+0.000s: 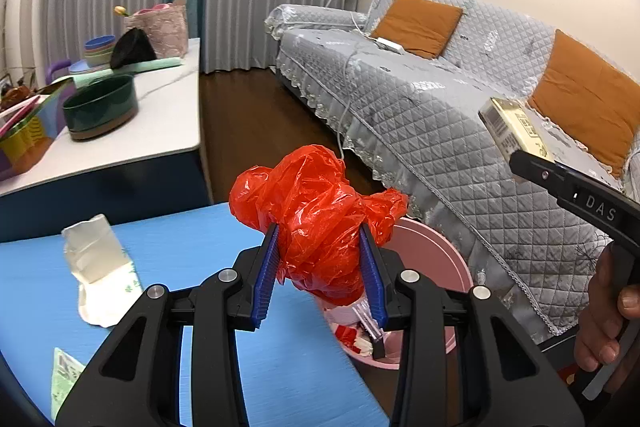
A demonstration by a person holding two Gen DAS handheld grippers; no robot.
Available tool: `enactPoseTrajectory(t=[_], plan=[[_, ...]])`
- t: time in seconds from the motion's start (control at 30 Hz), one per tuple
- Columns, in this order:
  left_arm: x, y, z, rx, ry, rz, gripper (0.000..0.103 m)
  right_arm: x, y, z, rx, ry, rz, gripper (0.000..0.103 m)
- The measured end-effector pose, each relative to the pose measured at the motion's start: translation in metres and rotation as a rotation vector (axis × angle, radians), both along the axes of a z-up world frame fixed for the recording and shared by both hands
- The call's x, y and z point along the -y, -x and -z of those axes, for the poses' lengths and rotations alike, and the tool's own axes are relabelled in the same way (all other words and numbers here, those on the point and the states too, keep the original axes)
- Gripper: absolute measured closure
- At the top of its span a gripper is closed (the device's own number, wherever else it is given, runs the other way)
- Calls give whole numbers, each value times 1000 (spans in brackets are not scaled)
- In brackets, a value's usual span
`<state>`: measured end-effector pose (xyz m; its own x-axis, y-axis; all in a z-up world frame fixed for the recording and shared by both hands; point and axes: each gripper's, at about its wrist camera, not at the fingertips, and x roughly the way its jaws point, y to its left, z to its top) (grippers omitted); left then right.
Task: Collect trash
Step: 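Carry red bag and tissue pack over the pink bin and open both grippers, then move both open grippers back toward the table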
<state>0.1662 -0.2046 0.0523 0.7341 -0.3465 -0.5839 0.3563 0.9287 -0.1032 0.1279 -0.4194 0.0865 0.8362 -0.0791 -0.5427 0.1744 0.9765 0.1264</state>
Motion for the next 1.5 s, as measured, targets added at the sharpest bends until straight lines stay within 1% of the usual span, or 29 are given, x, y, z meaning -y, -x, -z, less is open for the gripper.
enactPoseTrajectory(t=[0.33, 0.67, 0.73, 0.77, 0.8, 0.83, 0.87, 1.07, 1.2, 1.3, 1.43, 1.5], plan=[[20, -4, 9, -19, -5, 37, 65, 4, -3, 4, -16, -4, 7, 50], [30, -10, 11, -26, -4, 55, 65, 5, -4, 6, -22, -9, 15, 49], [33, -10, 13, -31, 0, 78, 62, 7, -4, 6, -21, -14, 27, 38], [34, -10, 13, -35, 0, 86, 58, 8, -4, 6, -17, -18, 35, 32], [36, -10, 13, -39, 1, 95, 49, 10, -4, 6, -15, -21, 39, 31], [36, -10, 13, -37, 0, 96, 47, 11, -3, 6, -14, -27, 42, 31], [35, -9, 13, -31, 0, 95, 46, 12, -3, 5, -12, -30, 44, 31], [29, -5, 12, -27, 7, 87, 46, 13, -2, 5, -3, -38, 55, 31], [19, 0, 8, -19, 10, 71, 49, 8, -2, 3, 6, -41, 49, 31], [6, 7, 4, -14, 12, 51, 53, 0, -1, 0, 18, -43, 29, 31], [-20, 19, -2, -2, 18, 15, 54, -16, 2, -4, 38, -31, -4, 32], [-34, 25, -6, 4, 19, -1, 57, -24, 3, -5, 46, -22, -19, 33]])
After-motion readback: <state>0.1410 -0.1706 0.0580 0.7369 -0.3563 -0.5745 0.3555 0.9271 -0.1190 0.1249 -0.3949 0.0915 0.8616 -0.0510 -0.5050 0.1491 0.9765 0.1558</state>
